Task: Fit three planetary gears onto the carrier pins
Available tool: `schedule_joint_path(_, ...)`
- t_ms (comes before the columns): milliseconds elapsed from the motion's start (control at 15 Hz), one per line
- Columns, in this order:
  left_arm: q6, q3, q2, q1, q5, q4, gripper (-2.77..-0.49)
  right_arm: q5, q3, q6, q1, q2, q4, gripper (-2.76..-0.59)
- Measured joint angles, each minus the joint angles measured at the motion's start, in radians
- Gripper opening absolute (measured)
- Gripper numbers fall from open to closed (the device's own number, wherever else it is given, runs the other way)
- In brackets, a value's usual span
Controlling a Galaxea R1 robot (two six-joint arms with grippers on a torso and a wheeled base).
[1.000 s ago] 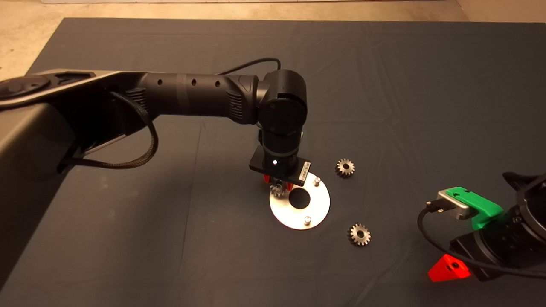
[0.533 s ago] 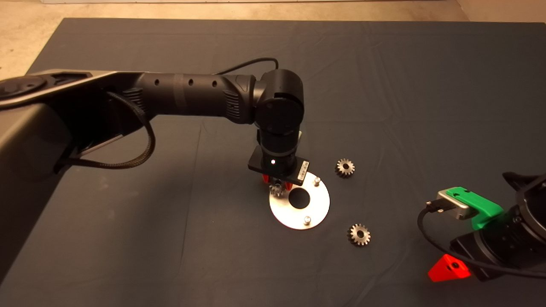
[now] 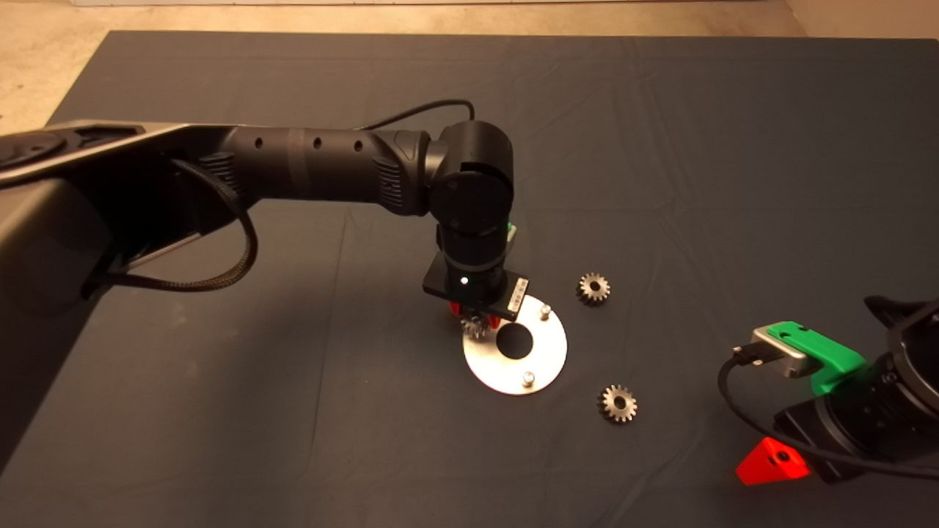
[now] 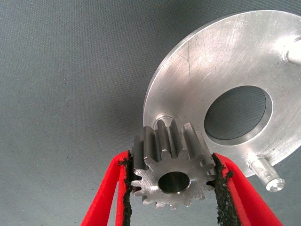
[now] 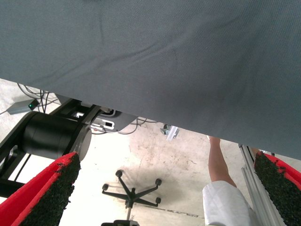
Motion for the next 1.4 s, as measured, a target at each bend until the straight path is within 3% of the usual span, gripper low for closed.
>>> schedule_joint_path(667,-0.008,0.0,0.017,-0.001,0.012,0.0,-2.35,0.0,0.0,0.0,0.0,0.0,0.0,-0.61)
schedule_joint_path(1400,0.008,-0.009,0.014,-0.003,0.009,-0.001,-2.35,0.0,0.0,0.0,0.0,0.0,0.0,-0.61)
